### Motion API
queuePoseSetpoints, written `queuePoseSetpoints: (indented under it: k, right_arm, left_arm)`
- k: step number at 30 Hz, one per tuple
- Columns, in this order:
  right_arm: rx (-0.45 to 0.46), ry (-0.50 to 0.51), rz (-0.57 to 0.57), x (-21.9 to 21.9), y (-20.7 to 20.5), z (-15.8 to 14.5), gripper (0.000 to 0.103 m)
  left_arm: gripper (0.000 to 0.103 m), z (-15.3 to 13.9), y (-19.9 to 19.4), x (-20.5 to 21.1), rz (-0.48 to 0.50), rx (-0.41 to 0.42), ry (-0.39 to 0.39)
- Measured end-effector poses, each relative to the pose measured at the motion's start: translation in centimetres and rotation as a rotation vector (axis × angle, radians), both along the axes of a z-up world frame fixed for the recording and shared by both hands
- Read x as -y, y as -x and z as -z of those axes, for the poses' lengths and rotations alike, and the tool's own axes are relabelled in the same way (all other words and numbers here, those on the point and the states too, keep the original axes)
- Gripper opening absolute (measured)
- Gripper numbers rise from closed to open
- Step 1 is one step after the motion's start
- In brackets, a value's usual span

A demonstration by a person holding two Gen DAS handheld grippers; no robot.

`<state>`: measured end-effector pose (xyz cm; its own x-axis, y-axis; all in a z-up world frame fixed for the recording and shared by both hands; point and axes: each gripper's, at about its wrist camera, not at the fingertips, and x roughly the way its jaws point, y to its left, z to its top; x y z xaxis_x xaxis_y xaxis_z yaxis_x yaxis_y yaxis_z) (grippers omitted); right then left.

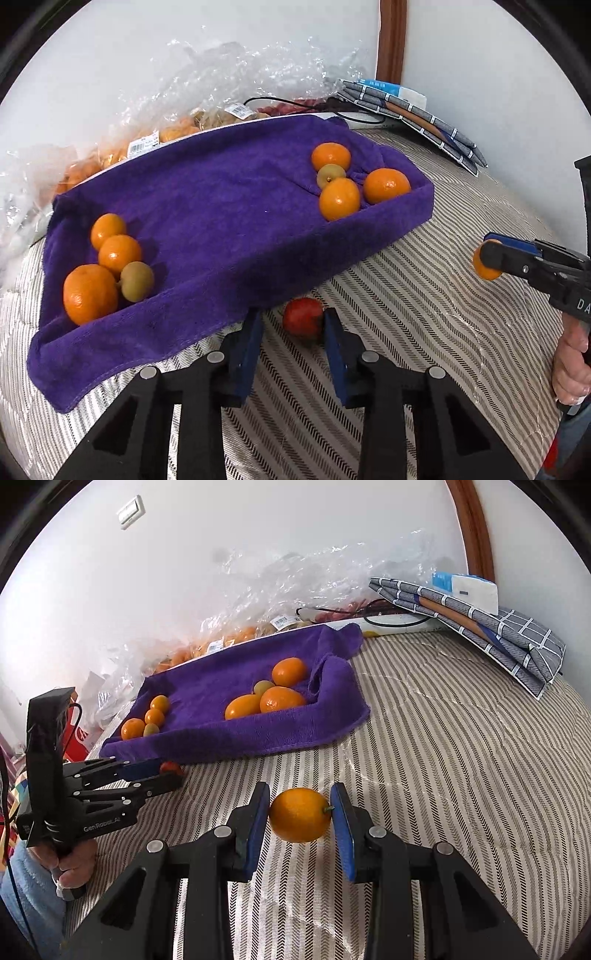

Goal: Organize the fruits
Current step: 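Grasp the small red fruit with the left tool while the right tool grasps an orange, then carry the red fruit onto the towel with the left tool while the right tool carries its orange there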

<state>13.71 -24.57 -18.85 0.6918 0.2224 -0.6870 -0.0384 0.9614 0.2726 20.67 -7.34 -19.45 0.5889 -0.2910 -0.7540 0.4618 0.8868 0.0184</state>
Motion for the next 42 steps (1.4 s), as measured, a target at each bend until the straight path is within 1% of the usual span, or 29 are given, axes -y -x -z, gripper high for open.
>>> queuePoseSetpoints:
  k: [1, 4, 13, 16, 19, 23, 26, 29, 31, 34, 38, 42]
  right_arm:
    - [-0.003, 0.002, -0.004, -0.1, 0.0, 0.0, 0.034]
    - [-0.011, 0.009, -0.009, -0.3, -0.2, 0.1, 0.034]
    - [-0.024, 0.023, -0.006, -0.4, -0.3, 0.3, 0.034]
    - [-0.020, 0.036, 0.000, -0.6, -0.3, 0.2, 0.034]
    - [-0.014, 0.059, 0.017, -0.7, -0.1, 0.0, 0.034]
    - [-0.029, 0.078, 0.010, -1.4, -0.8, -0.5, 0.034]
    - [0.004, 0.098, -0.020, -2.3, -1.6, -2.4, 0.034]
    - [0.056, 0.133, -0.048, -3.6, -3.3, -4.6, 0.034]
    - [0.081, 0.133, -0.062, -4.1, -4.8, -5.6, 0.034]
    - [0.096, 0.124, -0.078, -4.9, -7.3, -6.2, 0.034]
    - [0.086, 0.114, -0.091, -6.0, -11.0, -6.0, 0.034]
    - [0.070, 0.109, -0.112, -7.1, -13.7, -4.4, 0.034]
  left_arm:
    - [0.028, 0.0, 0.0, 0.0, 0.003, -0.003, 0.005]
    - [0.024, 0.0, 0.0, 0.1, 0.012, -0.005, 0.017]
    - [0.023, -0.7, 0.0, -1.2, -0.003, -0.009, 0.133]
    - [0.023, -1.1, 0.2, -1.4, -0.005, 0.008, 0.146]
    - [0.023, -2.0, 0.4, -2.3, -0.015, 0.027, 0.183]
    - [0.023, -3.6, 0.5, -4.8, -0.083, 0.058, 0.225]
    - [0.023, -4.9, 0.0, -7.1, -0.155, 0.053, 0.239]
    - [0.023, -6.2, -1.0, -9.5, -0.228, 0.055, 0.240]
    - [0.023, -7.0, -1.8, -10.7, -0.282, 0.073, 0.225]
    - [0.023, -7.8, -3.1, -11.8, -0.333, 0.101, 0.212]
    - [0.023, -8.0, -5.8, -12.2, -0.363, 0.114, 0.247]
    - [0.023, -6.4, -8.2, -11.4, -0.362, 0.099, 0.290]
